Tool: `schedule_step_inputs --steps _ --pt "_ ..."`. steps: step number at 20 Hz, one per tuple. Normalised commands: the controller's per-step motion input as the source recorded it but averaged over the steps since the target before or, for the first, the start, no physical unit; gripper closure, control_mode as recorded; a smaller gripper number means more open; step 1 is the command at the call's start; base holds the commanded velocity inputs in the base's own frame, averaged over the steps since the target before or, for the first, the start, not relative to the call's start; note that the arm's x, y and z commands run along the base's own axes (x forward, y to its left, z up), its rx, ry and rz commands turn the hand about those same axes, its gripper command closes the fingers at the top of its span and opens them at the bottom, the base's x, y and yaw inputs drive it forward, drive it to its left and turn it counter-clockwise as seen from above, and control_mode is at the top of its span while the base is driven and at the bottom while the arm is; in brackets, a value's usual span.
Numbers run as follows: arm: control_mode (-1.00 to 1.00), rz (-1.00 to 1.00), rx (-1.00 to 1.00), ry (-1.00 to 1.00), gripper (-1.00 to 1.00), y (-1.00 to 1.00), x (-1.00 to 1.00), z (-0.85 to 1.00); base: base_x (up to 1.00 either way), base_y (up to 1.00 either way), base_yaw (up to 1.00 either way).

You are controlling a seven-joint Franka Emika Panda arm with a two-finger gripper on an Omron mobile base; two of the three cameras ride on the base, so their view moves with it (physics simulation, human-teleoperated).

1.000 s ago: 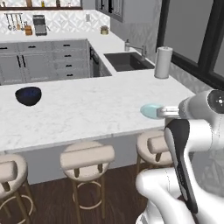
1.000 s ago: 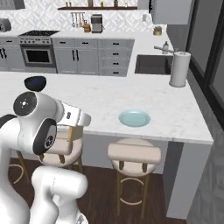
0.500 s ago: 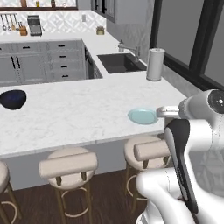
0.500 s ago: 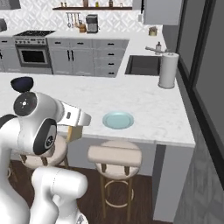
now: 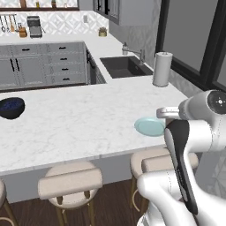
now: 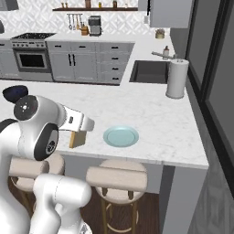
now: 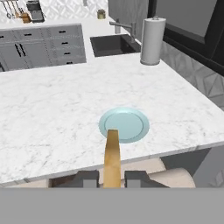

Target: Start the toaster. Once the lever pops up, take the bread to the plate on the dining counter.

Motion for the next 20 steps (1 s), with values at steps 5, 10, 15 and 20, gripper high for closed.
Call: schedule_step_inputs --steps 5,10,15,20 --pt "1.0 0.0 0.0 0.0 1.0 0.0 0.0 0.0 0.03 0.0 0.0" --pt "1.0 0.0 0.0 0.0 1.0 0.0 0.0 0.0 0.0 0.0 0.0" --pt "-1.0 0.02 0.0 0.0 1.0 0.0 0.36 -0.01 0.07 0.0 0.0" --pt "-1.0 0.08 0.0 -0.01 1.0 -0.08 0.77 -0.11 0.0 0.0 0.0"
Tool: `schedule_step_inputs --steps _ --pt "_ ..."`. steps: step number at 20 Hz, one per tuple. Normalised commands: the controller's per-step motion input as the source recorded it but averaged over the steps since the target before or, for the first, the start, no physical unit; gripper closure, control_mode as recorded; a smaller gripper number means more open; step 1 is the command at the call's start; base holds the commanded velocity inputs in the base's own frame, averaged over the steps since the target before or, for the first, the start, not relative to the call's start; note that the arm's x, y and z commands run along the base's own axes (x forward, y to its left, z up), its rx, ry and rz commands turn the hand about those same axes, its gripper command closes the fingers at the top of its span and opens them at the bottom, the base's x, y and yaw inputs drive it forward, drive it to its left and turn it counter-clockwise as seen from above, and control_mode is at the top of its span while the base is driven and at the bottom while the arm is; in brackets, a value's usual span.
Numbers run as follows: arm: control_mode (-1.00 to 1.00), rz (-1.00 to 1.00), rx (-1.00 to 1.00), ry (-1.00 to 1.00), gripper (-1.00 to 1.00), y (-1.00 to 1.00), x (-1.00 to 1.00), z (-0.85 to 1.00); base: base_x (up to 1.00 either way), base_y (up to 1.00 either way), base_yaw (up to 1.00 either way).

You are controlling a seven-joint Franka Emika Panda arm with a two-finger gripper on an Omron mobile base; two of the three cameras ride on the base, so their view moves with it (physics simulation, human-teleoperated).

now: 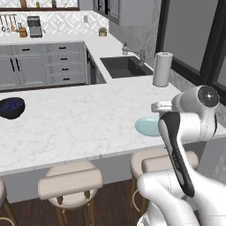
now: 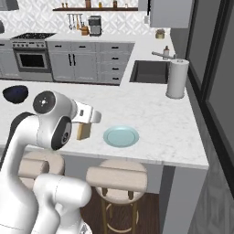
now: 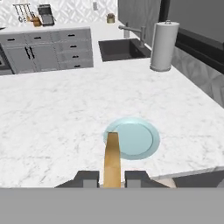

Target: Start the toaster. Once the lever pops up, take the bread to the plate on the dining counter.

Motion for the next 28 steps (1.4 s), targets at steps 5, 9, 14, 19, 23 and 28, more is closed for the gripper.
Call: schedule_step_inputs --steps 5,9,14,19,23,28 --pt "-1.0 0.1 0.01 0.0 1.0 -0.11 0.69 -0.25 0.0 0.0 0.0" --pt "-1.0 0.05 0.12 0.0 1.0 -0.43 0.59 -0.33 0.0 0.0 0.0" --pt "-1.0 0.0 0.01 -0.04 1.0 -0.1 0.06 -0.35 0.0 0.0 0.0" --pt "-1.0 0.0 0.09 -0.05 1.0 -0.02 0.15 -0.31 0.0 0.0 0.0" --pt "-1.0 0.0 0.18 -0.01 1.0 -0.22 0.41 -0.03 0.0 0.0 0.0" --pt "-1.0 0.0 0.07 0.01 1.0 -0.21 0.42 0.0 0.0 0.0 0.0"
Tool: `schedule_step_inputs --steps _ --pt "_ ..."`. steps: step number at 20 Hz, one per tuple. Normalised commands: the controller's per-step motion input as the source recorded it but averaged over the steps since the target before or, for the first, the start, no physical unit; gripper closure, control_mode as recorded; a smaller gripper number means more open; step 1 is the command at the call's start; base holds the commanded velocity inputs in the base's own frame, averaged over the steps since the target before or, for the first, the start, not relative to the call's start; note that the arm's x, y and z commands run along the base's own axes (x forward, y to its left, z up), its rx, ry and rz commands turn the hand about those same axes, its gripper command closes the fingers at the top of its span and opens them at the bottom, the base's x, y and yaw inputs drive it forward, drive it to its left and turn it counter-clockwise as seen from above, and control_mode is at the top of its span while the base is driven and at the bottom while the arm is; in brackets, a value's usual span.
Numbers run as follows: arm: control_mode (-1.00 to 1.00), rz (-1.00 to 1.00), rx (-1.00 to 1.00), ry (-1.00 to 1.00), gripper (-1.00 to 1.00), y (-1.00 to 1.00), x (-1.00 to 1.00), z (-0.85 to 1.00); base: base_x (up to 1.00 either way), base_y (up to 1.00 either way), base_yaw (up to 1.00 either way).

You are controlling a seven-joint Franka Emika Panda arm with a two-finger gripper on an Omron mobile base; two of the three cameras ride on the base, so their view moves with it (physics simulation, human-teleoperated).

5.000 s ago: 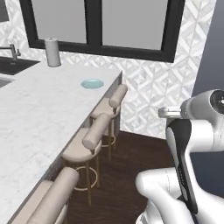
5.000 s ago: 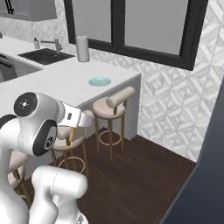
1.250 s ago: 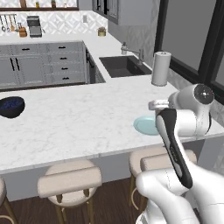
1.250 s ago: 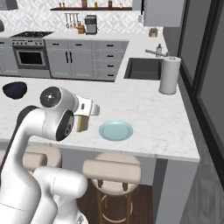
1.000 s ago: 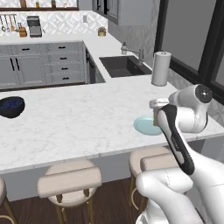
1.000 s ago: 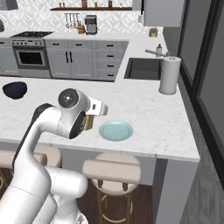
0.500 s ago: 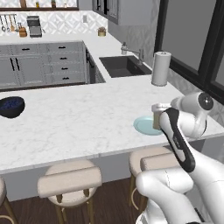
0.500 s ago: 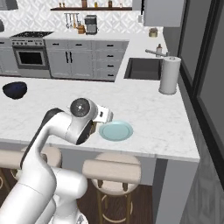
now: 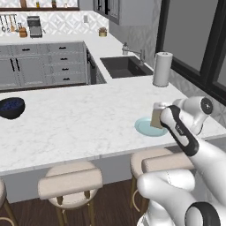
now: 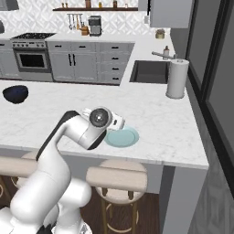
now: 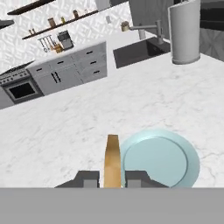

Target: Start the toaster. Once the lever pops up, take the bread to the plate on the dining counter.

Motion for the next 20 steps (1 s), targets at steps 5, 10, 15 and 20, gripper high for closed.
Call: schedule_step_inputs --steps 5,10,15,20 --pt "-1.0 0.0 0.0 0.08 1.0 -0.01 0.09 -0.21 0.0 0.0 0.0" --pt "-1.0 0.0 0.0 0.06 1.0 0.0 -0.01 -0.22 0.0 0.0 0.0" --pt "-1.0 0.0 0.0 0.0 1.0 0.0 0.0 -0.03 0.0 0.0 0.0" --pt "-1.0 0.01 0.0 0.0 1.0 0.0 0.14 0.0 0.0 0.0 0.0"
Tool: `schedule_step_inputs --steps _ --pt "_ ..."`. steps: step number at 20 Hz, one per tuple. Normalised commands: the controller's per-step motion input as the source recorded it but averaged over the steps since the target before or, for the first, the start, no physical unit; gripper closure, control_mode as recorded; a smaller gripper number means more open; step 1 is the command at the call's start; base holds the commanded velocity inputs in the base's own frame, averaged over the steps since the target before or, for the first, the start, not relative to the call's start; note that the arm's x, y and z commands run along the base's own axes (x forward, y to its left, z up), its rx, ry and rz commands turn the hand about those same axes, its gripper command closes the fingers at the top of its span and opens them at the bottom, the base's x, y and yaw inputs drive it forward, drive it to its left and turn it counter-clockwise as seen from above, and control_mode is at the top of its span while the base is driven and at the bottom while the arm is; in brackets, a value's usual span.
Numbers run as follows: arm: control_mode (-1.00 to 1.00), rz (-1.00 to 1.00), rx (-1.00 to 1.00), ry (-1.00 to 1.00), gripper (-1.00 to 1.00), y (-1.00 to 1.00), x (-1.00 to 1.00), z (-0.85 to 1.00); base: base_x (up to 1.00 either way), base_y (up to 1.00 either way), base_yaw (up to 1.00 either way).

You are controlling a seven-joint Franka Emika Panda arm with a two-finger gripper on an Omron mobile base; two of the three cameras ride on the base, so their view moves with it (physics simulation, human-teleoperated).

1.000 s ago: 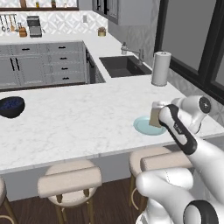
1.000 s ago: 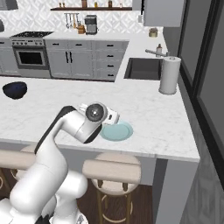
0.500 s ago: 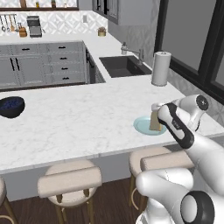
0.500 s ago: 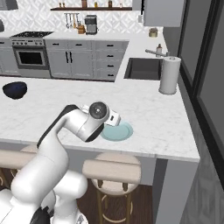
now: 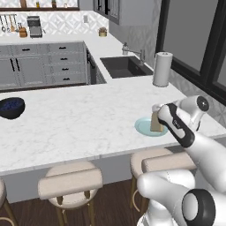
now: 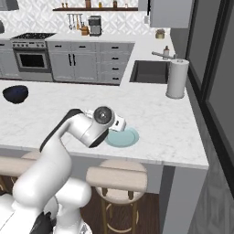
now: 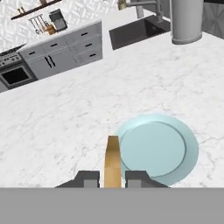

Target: Start the toaster. Once the lever pops up, take the bread to the plate on the dining counter.

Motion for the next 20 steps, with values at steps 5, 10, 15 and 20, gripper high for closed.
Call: schedule_step_inputs --steps 5,10,15,20 --pt "-1.0 0.06 0.03 0.07 1.0 -0.12 0.45 0.0 0.0 0.0 0.0" --pt "-1.0 0.05 0.06 0.13 1.0 -0.21 0.33 -0.08 0.0 0.0 0.0" --pt "-1.0 0.04 0.01 0.1 1.0 -0.05 0.22 -0.17 0.0 0.0 0.0" --pt "-1.0 0.03 0.0 0.03 1.0 0.0 0.16 -0.1 0.0 0.0 0.0"
